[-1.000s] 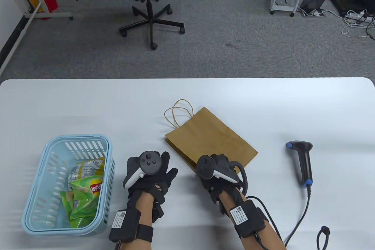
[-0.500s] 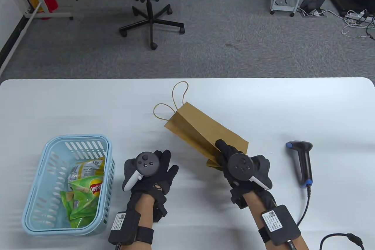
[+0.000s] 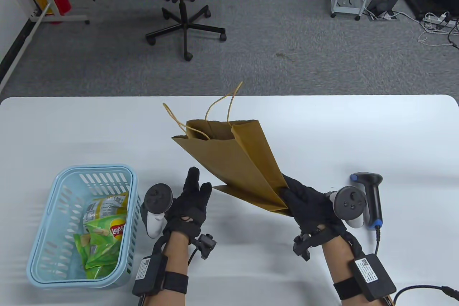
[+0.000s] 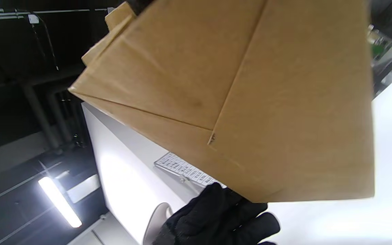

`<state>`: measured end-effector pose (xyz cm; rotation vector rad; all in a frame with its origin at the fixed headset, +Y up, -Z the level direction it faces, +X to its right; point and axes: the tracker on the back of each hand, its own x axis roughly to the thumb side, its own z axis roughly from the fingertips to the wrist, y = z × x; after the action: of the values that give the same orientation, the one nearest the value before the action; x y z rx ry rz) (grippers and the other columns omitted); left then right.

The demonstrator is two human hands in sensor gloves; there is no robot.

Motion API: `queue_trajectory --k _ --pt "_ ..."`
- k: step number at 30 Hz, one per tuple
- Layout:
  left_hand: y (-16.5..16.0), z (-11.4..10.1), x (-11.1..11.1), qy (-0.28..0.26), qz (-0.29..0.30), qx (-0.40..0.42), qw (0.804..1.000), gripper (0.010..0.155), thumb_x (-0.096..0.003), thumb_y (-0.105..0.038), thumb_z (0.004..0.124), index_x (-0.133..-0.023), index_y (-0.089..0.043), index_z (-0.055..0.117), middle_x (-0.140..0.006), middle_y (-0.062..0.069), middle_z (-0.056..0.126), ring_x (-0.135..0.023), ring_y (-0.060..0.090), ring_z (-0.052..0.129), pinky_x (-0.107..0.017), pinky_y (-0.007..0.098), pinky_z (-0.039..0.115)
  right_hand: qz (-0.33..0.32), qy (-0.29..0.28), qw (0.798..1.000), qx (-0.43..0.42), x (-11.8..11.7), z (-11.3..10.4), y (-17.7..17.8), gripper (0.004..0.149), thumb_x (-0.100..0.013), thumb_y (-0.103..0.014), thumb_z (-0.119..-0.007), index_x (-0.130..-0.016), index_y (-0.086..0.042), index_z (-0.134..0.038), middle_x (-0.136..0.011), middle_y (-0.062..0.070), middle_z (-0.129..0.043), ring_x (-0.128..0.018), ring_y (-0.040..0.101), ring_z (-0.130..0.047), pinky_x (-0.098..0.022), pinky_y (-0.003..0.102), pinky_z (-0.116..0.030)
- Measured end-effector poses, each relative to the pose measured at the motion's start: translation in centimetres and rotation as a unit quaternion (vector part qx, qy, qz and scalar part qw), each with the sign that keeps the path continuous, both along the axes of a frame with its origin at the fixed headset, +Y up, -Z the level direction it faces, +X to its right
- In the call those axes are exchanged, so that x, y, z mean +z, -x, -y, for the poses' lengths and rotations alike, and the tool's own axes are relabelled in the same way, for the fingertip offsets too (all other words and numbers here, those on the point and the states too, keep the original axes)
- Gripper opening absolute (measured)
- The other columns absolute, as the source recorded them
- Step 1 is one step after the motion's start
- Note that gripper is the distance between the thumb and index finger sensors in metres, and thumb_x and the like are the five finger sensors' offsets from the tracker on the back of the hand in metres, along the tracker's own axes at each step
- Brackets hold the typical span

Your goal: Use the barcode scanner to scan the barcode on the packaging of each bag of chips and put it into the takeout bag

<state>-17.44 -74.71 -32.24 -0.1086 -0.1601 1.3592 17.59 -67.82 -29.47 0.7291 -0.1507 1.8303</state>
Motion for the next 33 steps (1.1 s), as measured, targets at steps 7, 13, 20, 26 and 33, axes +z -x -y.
queue_trajectory --k 7,13,20,26,33 --pt "-0.4 0.0 -0.2 -0.008 0.032 0.030 0.999 0.071 -0.0593 -0.032 0.062 -0.117 -0.003 0.034 -0.115 0.032 0.032 -0.100 0.063 0.041 -0.065 0.075 0.044 -0.019 0.011 1.000 -0.012 -0.3 0.4 -0.1 0.050 -0.059 -0.026 -0.066 -0.106 -0.007 -0.070 -0.088 0.024 -0.093 -0.072 0.045 -0.103 -0.054 0.061 -0.084" --pt "-0.1 -0.2 0.0 -0.014 0.011 0.017 1.000 0.065 -0.0589 -0.035 0.065 -0.114 -0.003 0.051 -0.113 0.029 0.051 -0.098 0.058 0.059 -0.065 0.072 0.052 0.034 -0.015 0.999 0.024 -0.1 0.5 -0.7 0.050 -0.059 -0.026 -0.066 -0.105 -0.007 -0.069 -0.088 0.022 -0.094 -0.072 0.044 -0.104 -0.054 0.062 -0.083" --pt "0.6 -0.8 0.5 -0.032 -0.057 0.001 0.998 0.040 -0.0563 -0.033 0.066 -0.093 -0.018 0.076 -0.103 0.015 0.073 -0.091 0.047 0.077 -0.064 0.068 0.061 0.039 0.024 0.999 0.003 -0.8 1.3 -1.9 0.050 -0.060 -0.027 -0.066 -0.105 -0.006 -0.070 -0.089 0.023 -0.093 -0.073 0.045 -0.103 -0.054 0.062 -0.083" --pt "1.1 -0.7 0.6 -0.029 -0.074 0.041 0.996 0.040 -0.0566 -0.032 0.065 -0.093 -0.018 0.076 -0.103 0.016 0.072 -0.090 0.047 0.078 -0.064 0.067 0.061 0.035 0.072 0.995 -0.061 -1.4 1.9 -4.1 0.051 -0.060 -0.028 -0.066 -0.105 -0.005 -0.070 -0.093 0.026 -0.091 -0.078 0.048 -0.100 -0.057 0.066 -0.079" --pt "0.8 -1.2 0.9 -0.039 -0.102 0.039 0.993 0.039 -0.0556 -0.031 0.066 -0.091 -0.018 0.077 -0.100 0.013 0.076 -0.087 0.043 0.082 -0.063 0.064 0.065 0.036 0.129 0.982 -0.130 -1.9 2.8 -6.3 0.050 -0.061 -0.026 -0.066 -0.104 0.000 -0.073 -0.093 0.028 -0.090 -0.079 0.051 -0.098 -0.057 0.066 -0.079"
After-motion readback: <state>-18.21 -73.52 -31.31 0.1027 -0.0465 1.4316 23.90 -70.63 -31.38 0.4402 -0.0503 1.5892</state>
